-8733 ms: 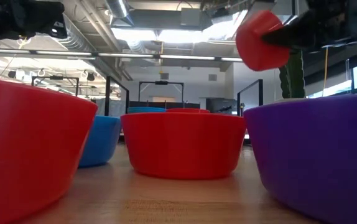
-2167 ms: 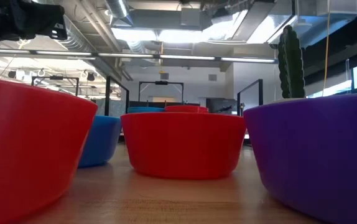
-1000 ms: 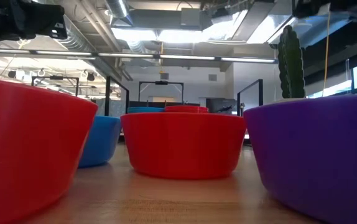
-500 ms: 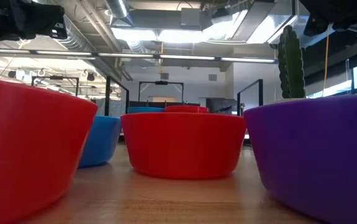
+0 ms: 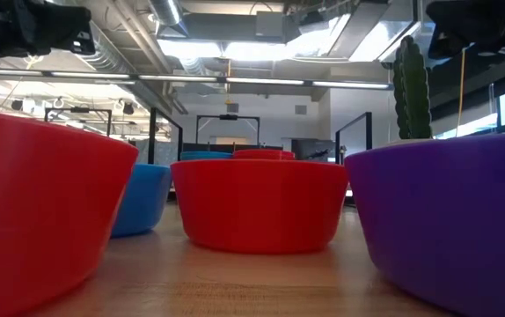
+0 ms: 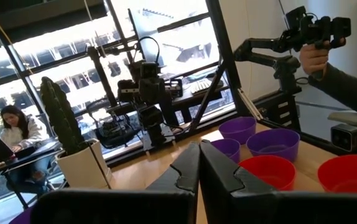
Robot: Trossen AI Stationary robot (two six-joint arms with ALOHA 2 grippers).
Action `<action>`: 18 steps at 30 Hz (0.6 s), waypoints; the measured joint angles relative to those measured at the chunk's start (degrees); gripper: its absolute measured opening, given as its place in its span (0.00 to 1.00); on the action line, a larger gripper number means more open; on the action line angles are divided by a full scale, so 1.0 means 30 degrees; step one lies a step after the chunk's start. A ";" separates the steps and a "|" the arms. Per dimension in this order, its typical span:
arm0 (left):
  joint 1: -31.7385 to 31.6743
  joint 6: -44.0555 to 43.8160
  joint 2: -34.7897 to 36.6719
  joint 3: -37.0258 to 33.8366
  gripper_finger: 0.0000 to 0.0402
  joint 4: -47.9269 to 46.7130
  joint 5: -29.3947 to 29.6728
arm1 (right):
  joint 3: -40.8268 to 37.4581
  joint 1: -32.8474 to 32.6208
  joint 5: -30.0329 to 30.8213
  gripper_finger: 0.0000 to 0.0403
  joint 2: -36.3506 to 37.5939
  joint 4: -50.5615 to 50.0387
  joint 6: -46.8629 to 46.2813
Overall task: Pick & Place Mini bowls
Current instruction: Stack the purple bowl on the purple bowl on the shelf
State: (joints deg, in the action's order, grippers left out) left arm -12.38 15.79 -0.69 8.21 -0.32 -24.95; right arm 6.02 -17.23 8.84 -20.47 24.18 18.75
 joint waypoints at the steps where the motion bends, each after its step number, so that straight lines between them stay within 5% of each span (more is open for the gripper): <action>1: 0.0001 0.0001 0.0000 0.0000 0.01 0.0027 0.0000 | 0.0000 0.0000 0.0000 0.01 0.0000 -0.0044 0.0023; 18: 0.0003 0.0000 0.0000 0.0000 0.02 0.0021 0.0002 | 0.0000 -0.0004 0.0044 0.01 -0.0016 -0.0039 -0.0382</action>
State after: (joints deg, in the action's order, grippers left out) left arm -12.37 15.79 -0.69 8.21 -0.25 -24.94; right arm 6.02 -17.25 8.97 -20.52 24.07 17.60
